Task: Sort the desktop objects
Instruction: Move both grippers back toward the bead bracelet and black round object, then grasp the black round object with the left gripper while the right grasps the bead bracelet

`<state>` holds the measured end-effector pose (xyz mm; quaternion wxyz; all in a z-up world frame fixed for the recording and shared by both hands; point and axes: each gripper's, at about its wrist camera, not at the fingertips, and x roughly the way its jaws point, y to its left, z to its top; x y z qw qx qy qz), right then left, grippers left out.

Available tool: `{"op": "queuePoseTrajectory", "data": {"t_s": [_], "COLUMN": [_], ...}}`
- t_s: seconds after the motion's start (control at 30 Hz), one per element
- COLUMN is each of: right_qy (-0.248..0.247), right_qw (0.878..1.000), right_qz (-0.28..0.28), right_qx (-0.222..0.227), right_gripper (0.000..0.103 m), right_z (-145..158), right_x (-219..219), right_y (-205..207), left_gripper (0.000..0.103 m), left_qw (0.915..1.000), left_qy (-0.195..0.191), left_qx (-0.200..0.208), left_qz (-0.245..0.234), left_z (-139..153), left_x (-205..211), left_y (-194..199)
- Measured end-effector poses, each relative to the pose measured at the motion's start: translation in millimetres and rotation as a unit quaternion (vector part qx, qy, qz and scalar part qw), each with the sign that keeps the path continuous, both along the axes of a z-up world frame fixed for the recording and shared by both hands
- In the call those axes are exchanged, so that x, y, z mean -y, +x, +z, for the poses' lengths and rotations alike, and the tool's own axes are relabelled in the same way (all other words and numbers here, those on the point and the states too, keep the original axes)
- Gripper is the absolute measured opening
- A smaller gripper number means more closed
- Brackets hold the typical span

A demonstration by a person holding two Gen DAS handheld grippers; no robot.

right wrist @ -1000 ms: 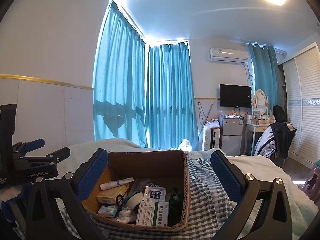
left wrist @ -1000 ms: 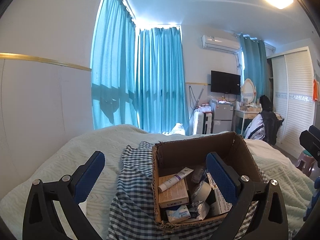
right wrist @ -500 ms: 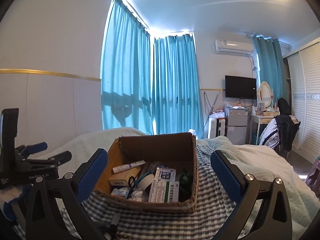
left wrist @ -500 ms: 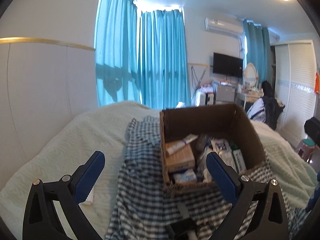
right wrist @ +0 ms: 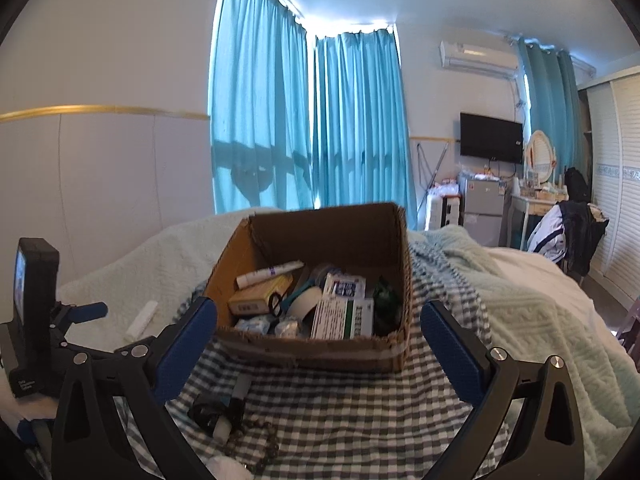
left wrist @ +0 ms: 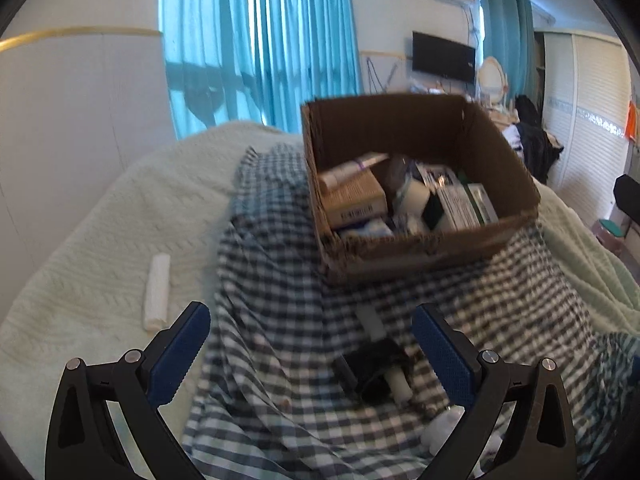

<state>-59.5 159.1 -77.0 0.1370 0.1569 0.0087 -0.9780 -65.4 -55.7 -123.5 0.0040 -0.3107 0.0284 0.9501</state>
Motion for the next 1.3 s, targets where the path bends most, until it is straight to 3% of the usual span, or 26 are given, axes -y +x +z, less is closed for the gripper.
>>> {"op": "queuePoseTrajectory", "data": {"t_s": [0.13,0.4,0.63,0.73,0.8,0.93,1.03,1.07,1.2,1.3], "right_qy": [0.011,0.036,0.049,0.055,0.061,0.074,0.087,0.09,0.094,0.096], "right_qw": [0.999,0.994,0.979,0.971,0.965,0.951,0.94,0.936,0.918,0.914], "right_qz": [0.008,0.027,0.042,0.049,0.053,0.066,0.076,0.08,0.092,0.093], "right_qx": [0.039,0.102,0.194,0.227,0.251,0.292,0.32,0.33,0.374,0.384], "right_gripper": [0.089,0.086,0.077,0.074,0.069,0.066,0.062,0.061,0.058,0.057], "right_z": [-18.7,-52.6,-91.2,-107.4,-118.7,-139.6,-154.1,-159.1,-178.4,-184.0], "right_x": [8.3,26.2,34.8,39.1,42.4,50.4,56.9,58.3,60.8,60.3], "right_y": [-4.7,-19.1,-42.7,-52.5,-60.2,-71.9,-78.6,-80.9,-89.5,-91.2], "left_gripper": [0.103,0.103,0.102,0.094,0.081,0.069,0.045,0.032,0.022,0.019], "left_qw": [0.9992,0.9931,0.979,0.9718,0.9678,0.9633,0.963,0.9631,0.9667,0.9701], "left_qy": [-0.031,-0.052,-0.08,-0.084,-0.079,-0.069,-0.067,-0.066,-0.057,-0.045], "left_qx": [0.023,0.103,0.185,0.219,0.238,0.259,0.259,0.258,0.245,0.234], "left_qz": [-0.014,-0.022,-0.032,-0.026,-0.021,-0.019,-0.034,-0.041,-0.045,-0.047], "left_z": [-13.9,-46.0,-79.8,-95.1,-104.3,-115.2,-116.7,-116.3,-111.0,-104.9], "left_x": [-12.5,-17.2,-27.9,-27.0,-24.8,-21.9,-26.0,-27.7,-26.9,-24.4], "left_y": [-3.9,-21.2,-42.8,-55.2,-63.2,-73.1,-72.8,-71.6,-67.2,-63.4]}}
